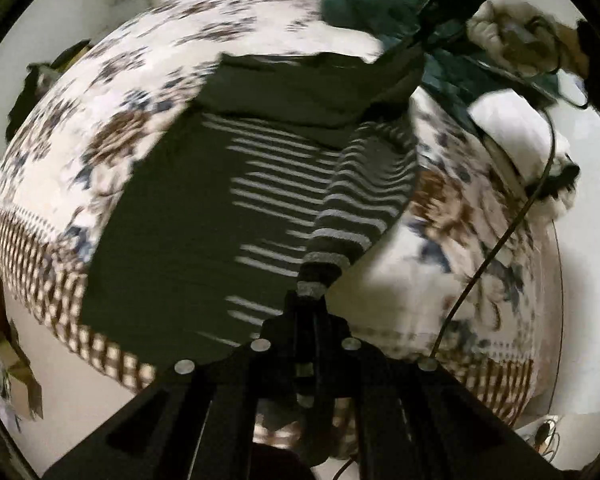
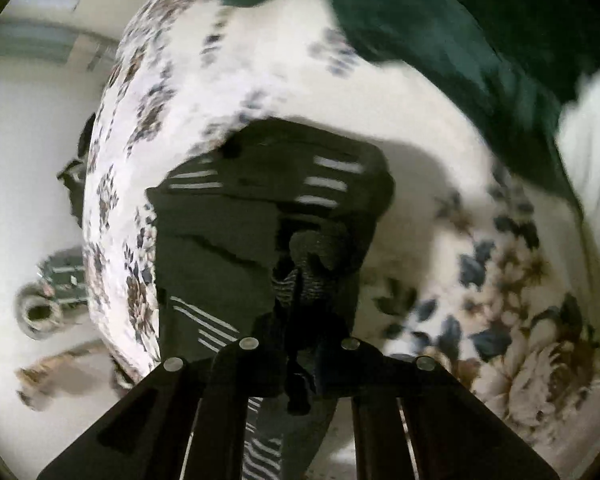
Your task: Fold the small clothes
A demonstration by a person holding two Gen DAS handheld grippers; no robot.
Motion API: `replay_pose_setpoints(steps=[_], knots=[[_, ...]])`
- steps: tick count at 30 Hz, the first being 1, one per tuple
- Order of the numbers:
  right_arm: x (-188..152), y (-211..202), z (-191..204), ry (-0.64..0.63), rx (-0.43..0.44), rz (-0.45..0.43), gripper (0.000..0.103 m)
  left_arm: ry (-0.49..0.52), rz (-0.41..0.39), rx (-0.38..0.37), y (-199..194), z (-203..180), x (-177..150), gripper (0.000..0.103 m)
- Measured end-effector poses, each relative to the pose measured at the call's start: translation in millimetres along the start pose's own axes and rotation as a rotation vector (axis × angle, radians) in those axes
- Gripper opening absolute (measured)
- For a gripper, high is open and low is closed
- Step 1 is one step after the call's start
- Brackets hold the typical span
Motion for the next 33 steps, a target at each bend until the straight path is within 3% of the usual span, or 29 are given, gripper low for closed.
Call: replay_pose_setpoints(steps=[3, 6, 11, 14, 18, 22, 26, 28, 29, 30, 31, 32, 33], knots=[[13.8, -7.4, 79.2, -0.08, -0.072, -0.02, 0.01, -0.066, 0.005, -0.007, 1.7, 46.5, -7.4, 0.004], [29.4, 10.1, 155.8, -0.124, -0.121, -0.015, 0.009, -0.185, 0.014, -0.032, 14.1, 108.5, -9.9, 0.004], [47.0, 90.2, 281.1, -0.264, -0.26, 0.012, 0.009, -0.358, 0.022, -0.07, 44.8, 191.9, -11.0, 0.004], [51.3, 144.8, 324.0, -0.318, -0.34, 0.031, 0.009, -0.464, 0.029, -0.122, 67.7, 234.0, -13.2, 0.004], [58.2, 195.1, 348.7, -0.295, -0.361, 0.037, 0.009, -0.577, 0.034, -0.206, 73.7, 262.8, -20.1, 0.004], [61.9, 231.4, 358.3, -0.24, -0.372, 0.054, 0.009, -0.547, 0.07, -0.206, 80.3, 265.8, -26.3, 0.004], [57.6, 258.7, 363.7, -0.196, -0.386, 0.109, 0.01, -0.539, 0.142, -0.18, 94.4, 292.5, -30.1, 0.011], [55.8, 260.1, 369.1, -0.174, -0.328, 0.135, 0.015, -0.579, 0.17, -0.185, 92.4, 314.6, -33.6, 0.01], [53.8, 256.9, 373.6, -0.164, -0.264, 0.147, 0.017, -0.589, 0.174, -0.176, 87.6, 325.6, -36.1, 0.013], [51.6, 252.6, 376.8, -0.163, -0.214, 0.157, 0.027, -0.603, 0.166, -0.188, 82.4, 335.2, -36.8, 0.024], [46.6, 244.4, 379.0, -0.168, -0.165, 0.168, 0.049, -0.622, 0.148, -0.222, 76.1, 341.9, -37.0, 0.038], [39.0, 232.4, 378.8, -0.181, -0.129, 0.166, 0.058, -0.643, 0.132, -0.251, 68.9, 347.8, -37.8, 0.047], [31.0, 221.6, 377.1, -0.202, -0.112, 0.157, 0.061, -0.657, 0.123, -0.258, 63.1, 352.4, -38.4, 0.064]])
Point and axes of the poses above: each gripper's, at about its wrist camera, not at the fingertips, and y roughly the way its jaws point, z to its left, x to its top, the point moved 7 cm from there along y, roughly the way its jaws point, and after that the axes turned 6 degrees about -x, right-handed, at the moved point
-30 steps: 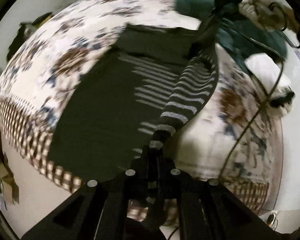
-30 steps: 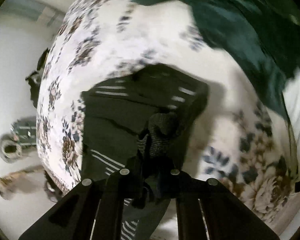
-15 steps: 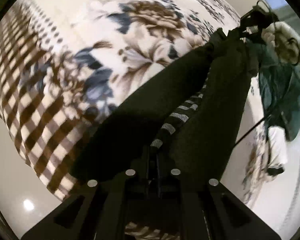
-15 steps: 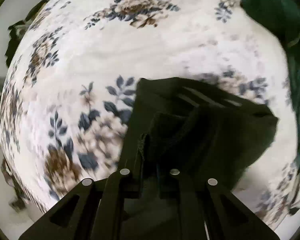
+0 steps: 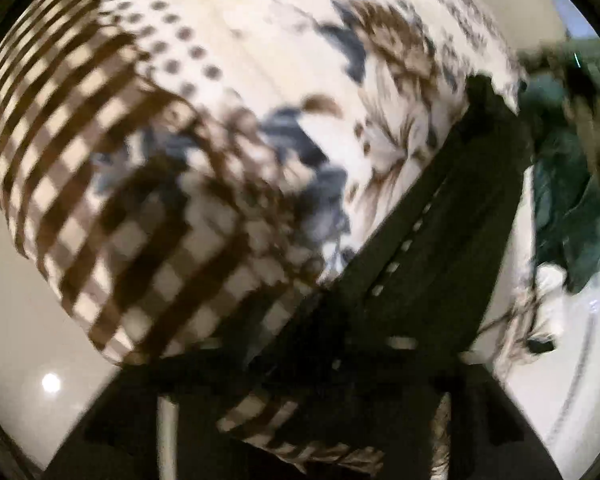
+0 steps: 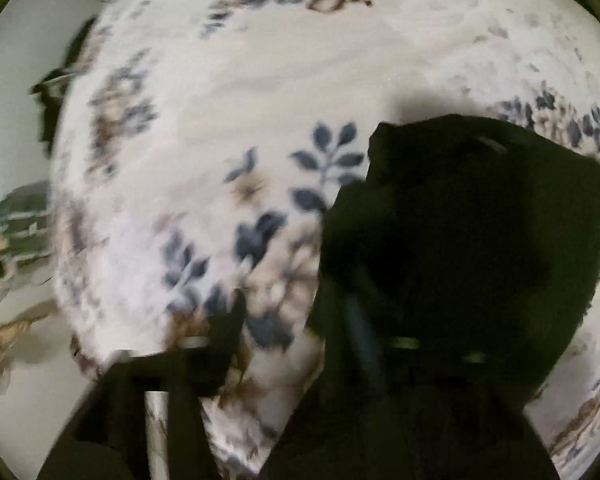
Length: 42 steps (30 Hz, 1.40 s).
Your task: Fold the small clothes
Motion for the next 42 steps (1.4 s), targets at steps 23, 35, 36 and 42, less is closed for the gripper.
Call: replay_pose_setpoints(steps=[23, 35, 36, 42], knots=[[-113.8, -6.8, -99.4, 0.102, 0.025, -0.043, 0.061, 0.264, 0.047, 0.115, 16.9, -55.1, -51.2, 0.003], [40.9, 24.5, -57.7, -0.002, -0.188, -0.033, 0.061, 0.275, 0.056, 0.09, 30.1, -69.4, -39.2, 0.002], [40.7, 38.6, -58.3, -0.012, -0.248, 0.008, 0.05, 0.271, 0.058, 0.091, 30.7, -67.9, -38.9, 0.002], [51.6, 15.8, -54.0, -0.002, -0.363, -0.116, 0.007, 0.266, 0.02, 0.064, 14.2, -68.0, -22.3, 0.002]])
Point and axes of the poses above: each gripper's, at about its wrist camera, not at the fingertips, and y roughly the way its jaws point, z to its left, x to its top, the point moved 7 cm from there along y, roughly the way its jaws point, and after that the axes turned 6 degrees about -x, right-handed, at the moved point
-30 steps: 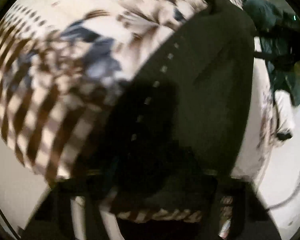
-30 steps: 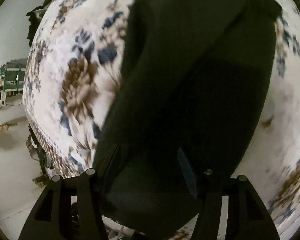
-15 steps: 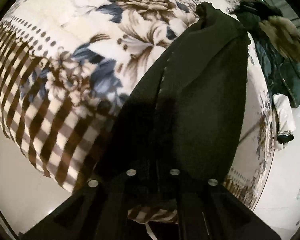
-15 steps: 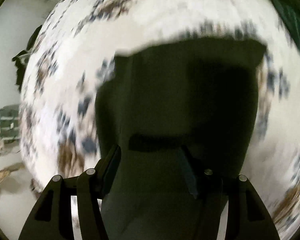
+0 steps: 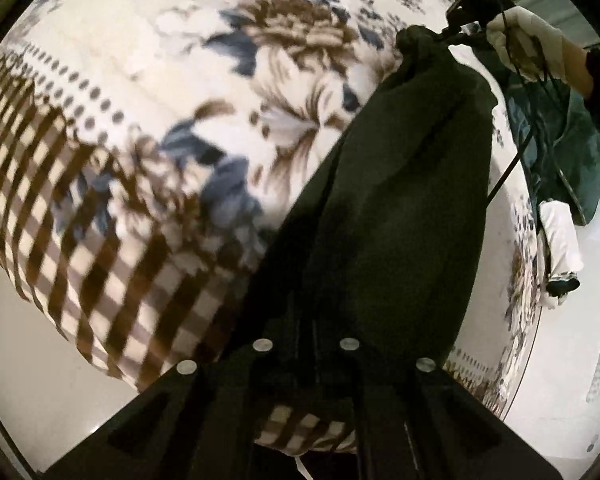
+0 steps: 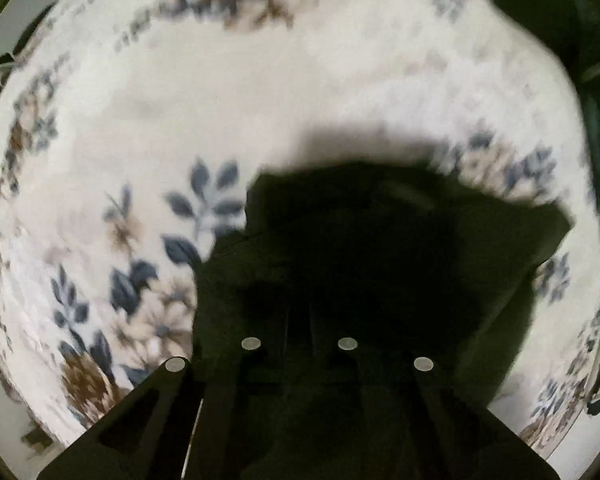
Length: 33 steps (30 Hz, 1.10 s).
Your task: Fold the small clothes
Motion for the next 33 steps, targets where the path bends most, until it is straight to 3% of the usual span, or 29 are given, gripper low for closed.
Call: replay_pose_setpoints(steps=[4, 7, 9, 10, 11, 12, 13, 15, 19, 23, 27, 30, 31, 33], knots=[[26.9, -28.3, -4.5, -0.006, -0.038, -0.075, 0.007, -0.005, -0.011, 0.011, 3.9, 6.8, 12.0, 0.002], [37.5, -16.0, 3.6, -0.018, -0.045, -0.03, 0.007, -0.075, 0.079, 0.006, 27.1, 29.7, 14.6, 0.006], [32.2, 1.6, 9.2, 0.01, -0.005, 0.039, 0.009, -0.146, 0.097, -0.02, 31.3, 46.1, 14.1, 0.012], [30.3, 5.8, 10.5, 0.025, 0.029, 0.062, 0.018, -0.197, 0.101, -0.06, 28.9, 54.7, 12.9, 0.03], [25.8, 5.3, 12.1, 0.039, 0.079, 0.077, 0.028, -0.217, 0.093, -0.076, 23.5, 59.9, 11.8, 0.04], [18.5, -2.1, 13.3, 0.042, 0.145, 0.062, 0.051, -0.225, 0.08, -0.091, 17.9, 63.2, 11.1, 0.055], [10.6, -9.8, 12.8, 0.04, 0.192, 0.045, 0.064, -0.235, 0.064, -0.102, 9.8, 67.5, 10.1, 0.061], [-18.7, -31.5, 4.0, 0.03, 0.26, 0.007, 0.065, -0.246, 0.054, -0.106, -0.9, 73.2, 8.7, 0.061], [-124.3, -58.2, -31.4, -0.002, 0.29, 0.003, 0.065, -0.18, 0.078, -0.095, -3.4, 65.9, 12.8, 0.061], [-259.7, -35.1, -72.6, 0.079, 0.287, 0.129, 0.065, -0.078, 0.134, -0.067, 19.7, 40.6, 24.3, 0.061], [-371.4, 12.8, -103.6, 0.232, 0.273, 0.252, 0.065, 0.076, 0.143, -0.051, 31.6, -13.2, 67.2, 0.061], [-396.7, 27.6, -127.3, 0.368, 0.29, 0.255, 0.065, 0.19, 0.096, -0.077, 32.9, -68.6, 122.5, 0.065], [-392.7, 28.4, -136.5, 0.419, 0.309, 0.233, 0.065, 0.219, 0.087, -0.081, 37.0, -83.7, 140.0, 0.072], [-371.7, 27.6, -154.3, 0.492, 0.343, 0.171, 0.065, 0.256, 0.069, -0.1, 46.9, -113.1, 177.3, 0.072]])
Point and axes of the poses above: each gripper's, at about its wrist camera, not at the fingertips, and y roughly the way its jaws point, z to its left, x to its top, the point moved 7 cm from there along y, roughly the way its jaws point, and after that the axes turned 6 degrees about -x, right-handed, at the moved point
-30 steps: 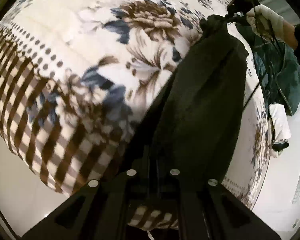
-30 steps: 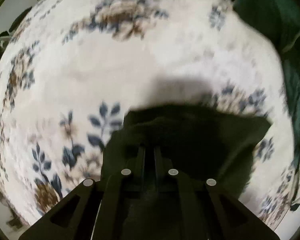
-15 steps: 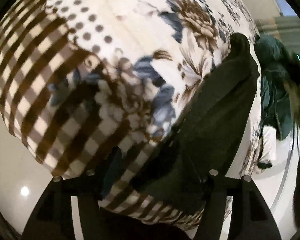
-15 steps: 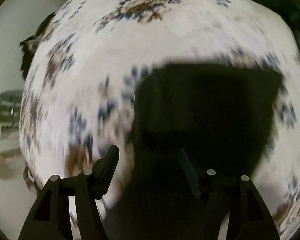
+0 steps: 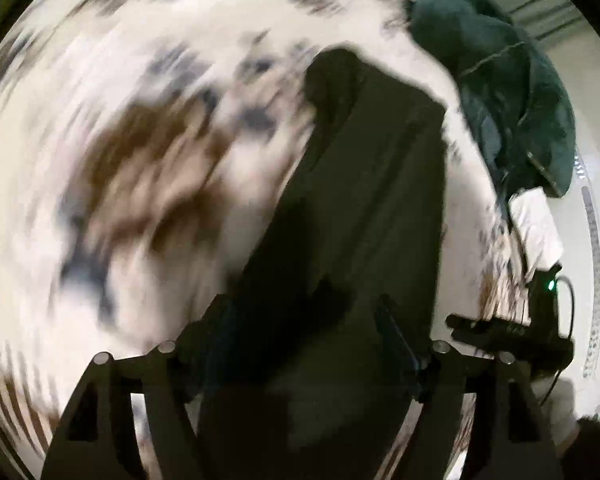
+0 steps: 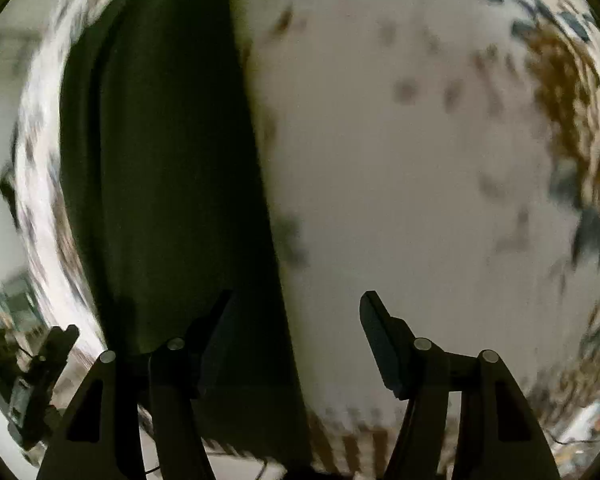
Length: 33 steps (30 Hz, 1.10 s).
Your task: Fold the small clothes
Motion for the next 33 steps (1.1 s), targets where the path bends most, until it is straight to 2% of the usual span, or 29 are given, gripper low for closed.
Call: replay_pose_setpoints(steps=[3, 4, 5, 8, 10, 11, 12, 13, 15, 17, 19, 21, 26, 27, 28, 29, 30, 31, 32, 33], knots=[[42.5, -11.6, 4.9, 0.039, 0.075, -0.075, 0.065, 0.025, -0.031, -0.021, 24.5, -19.7, 73.2, 0.072], [60.6, -15.3, 8.2, 0.046, 0.096, -0.098, 0.065, 0.026, -0.036, -0.029, 31.7, -19.8, 88.3, 0.072], [79.9, -18.6, 12.0, 0.053, 0.116, -0.121, 0.065, 0.029, -0.039, -0.009, 46.9, -22.2, 115.2, 0.072], [133.8, -24.3, 23.3, 0.064, 0.177, -0.163, 0.065, 0.031, -0.031, 0.034, 83.2, -23.0, 162.9, 0.072], [168.6, -25.7, 29.6, 0.073, 0.207, -0.174, 0.065, 0.05, 0.012, 0.061, 113.6, -23.6, 183.7, 0.069], [185.1, -24.2, 32.9, 0.081, 0.223, -0.17, 0.065, 0.067, 0.019, 0.067, 124.2, -24.9, 189.7, 0.062], [199.9, -23.3, 35.3, 0.088, 0.247, -0.164, 0.065, 0.104, 0.026, 0.06, 137.4, -28.4, 197.5, 0.014], [211.2, -21.9, 35.5, 0.092, 0.271, -0.161, 0.065, 0.131, 0.039, 0.076, 143.9, -28.5, 200.3, 0.009], [230.7, -14.8, 39.5, 0.105, 0.315, -0.141, 0.064, 0.193, 0.043, 0.106, 149.9, -30.4, 203.5, 0.009], [241.5, -5.6, 45.8, 0.095, 0.331, -0.12, 0.031, 0.199, 0.031, 0.102, 148.4, -21.7, 203.5, 0.009], [250.3, -1.4, 46.5, 0.094, 0.315, -0.121, 0.022, 0.137, 0.025, 0.053, 147.1, -8.9, 206.4, 0.009], [253.1, 0.9, 44.9, 0.111, 0.322, -0.125, 0.02, 0.105, 0.021, 0.027, 147.0, -1.9, 209.3, 0.009], [255.0, -6.8, 39.2, 0.1, 0.263, -0.114, 0.019, 0.068, 0.04, -0.013, 138.2, -8.9, 206.4, 0.013], [256.2, -12.6, 40.4, 0.085, 0.249, -0.114, 0.019, 0.055, 0.055, -0.049, 134.8, -12.8, 204.6, 0.024], [256.8, -15.3, 41.7, 0.072, 0.253, -0.107, 0.021, 0.043, 0.068, -0.062, 130.2, -13.9, 200.2, 0.042], [258.9, -19.4, 45.4, 0.054, 0.259, -0.092, 0.023, 0.036, 0.07, -0.084, 125.6, -15.6, 193.7, 0.046], [255.1, -22.0, 48.2, 0.029, 0.247, -0.067, 0.035, 0.04, 0.072, -0.102, 123.0, -18.4, 187.5, 0.046], [251.0, -23.5, 49.2, 0.018, 0.248, -0.053, 0.05, 0.063, 0.079, -0.082, 121.1, -20.1, 178.6, 0.046], [244.8, -23.6, 51.6, 0.01, 0.262, -0.04, 0.053, 0.093, 0.088, -0.06, 121.6, -21.8, 170.3, 0.045], [239.5, -19.6, 54.7, 0.01, 0.271, -0.018, 0.053, 0.114, 0.096, -0.036, 123.2, -21.2, 164.4, 0.039]])
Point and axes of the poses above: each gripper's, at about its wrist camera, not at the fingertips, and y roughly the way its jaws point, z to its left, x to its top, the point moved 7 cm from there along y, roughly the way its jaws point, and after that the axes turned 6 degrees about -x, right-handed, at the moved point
